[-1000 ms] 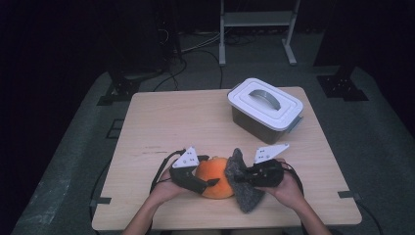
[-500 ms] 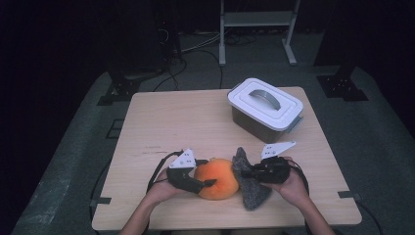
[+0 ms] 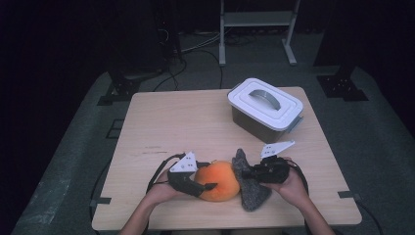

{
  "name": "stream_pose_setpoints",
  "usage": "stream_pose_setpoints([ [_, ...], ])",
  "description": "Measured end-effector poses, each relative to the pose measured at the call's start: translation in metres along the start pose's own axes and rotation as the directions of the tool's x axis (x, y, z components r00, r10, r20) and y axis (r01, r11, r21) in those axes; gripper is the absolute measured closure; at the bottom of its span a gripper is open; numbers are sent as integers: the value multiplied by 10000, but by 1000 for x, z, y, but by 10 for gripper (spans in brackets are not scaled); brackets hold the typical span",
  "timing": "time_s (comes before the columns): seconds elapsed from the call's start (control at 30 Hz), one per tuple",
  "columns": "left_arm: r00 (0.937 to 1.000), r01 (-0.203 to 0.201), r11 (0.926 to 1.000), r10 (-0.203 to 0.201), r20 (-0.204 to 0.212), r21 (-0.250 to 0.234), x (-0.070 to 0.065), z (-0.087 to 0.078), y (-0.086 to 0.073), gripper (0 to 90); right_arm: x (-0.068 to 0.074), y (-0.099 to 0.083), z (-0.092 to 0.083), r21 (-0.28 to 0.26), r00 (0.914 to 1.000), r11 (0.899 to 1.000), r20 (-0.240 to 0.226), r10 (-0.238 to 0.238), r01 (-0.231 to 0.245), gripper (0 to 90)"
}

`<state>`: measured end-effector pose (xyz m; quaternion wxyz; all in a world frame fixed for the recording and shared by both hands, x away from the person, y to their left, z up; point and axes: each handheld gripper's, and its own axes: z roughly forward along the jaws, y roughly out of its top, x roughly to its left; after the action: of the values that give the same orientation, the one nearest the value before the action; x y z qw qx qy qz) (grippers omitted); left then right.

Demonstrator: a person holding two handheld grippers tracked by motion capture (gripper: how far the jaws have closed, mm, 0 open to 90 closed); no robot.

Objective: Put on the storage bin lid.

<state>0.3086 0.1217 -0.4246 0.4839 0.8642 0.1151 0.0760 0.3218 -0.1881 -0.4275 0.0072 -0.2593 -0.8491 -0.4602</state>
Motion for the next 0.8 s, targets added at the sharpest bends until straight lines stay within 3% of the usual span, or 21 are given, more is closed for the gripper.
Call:
stream_pose_setpoints([
  [0.07,10000,90,9999,-90,-18,-53,0,0,-1,288,4,3,-3,-188,9999,9997,92,-124,126,781],
  [0.13,9998,154,9999,-154,-82,-2,2,0,-1,289,10,7,-4,-504,9996,9984,-103,-260,254,781],
  [0.23,9990,382,9993,-381,-212,19,5,-2,-3,289,14,8,1,-202,9987,9985,-38,-518,517,778],
  [0.33,9966,731,9973,-730,-390,-1,10,-3,-5,289,10,6,1,44,9992,9993,165,-369,368,778],
  [0.4,9941,986,9951,-987,-451,-43,13,-3,-6,289,11,5,-1,-142,9993,9993,160,-339,342,779],
  [0.5,9947,937,9956,-938,-425,-39,12,-3,-6,288,20,10,-1,-418,9981,9972,-44,-620,618,779],
  [0.57,9956,891,9960,-891,-299,-16,12,-3,-5,275,24,11,5,-183,9966,9965,-135,-815,812,779],
  [0.67,9959,869,9962,-869,-238,-7,12,-2,-3,179,23,8,11,45,9957,9973,-577,-724,728,778],
  [0.8,9922,1234,9924,-1233,-168,23,14,3,-2,76,23,7,11,63,9946,9973,-736,-732,738,778],
])
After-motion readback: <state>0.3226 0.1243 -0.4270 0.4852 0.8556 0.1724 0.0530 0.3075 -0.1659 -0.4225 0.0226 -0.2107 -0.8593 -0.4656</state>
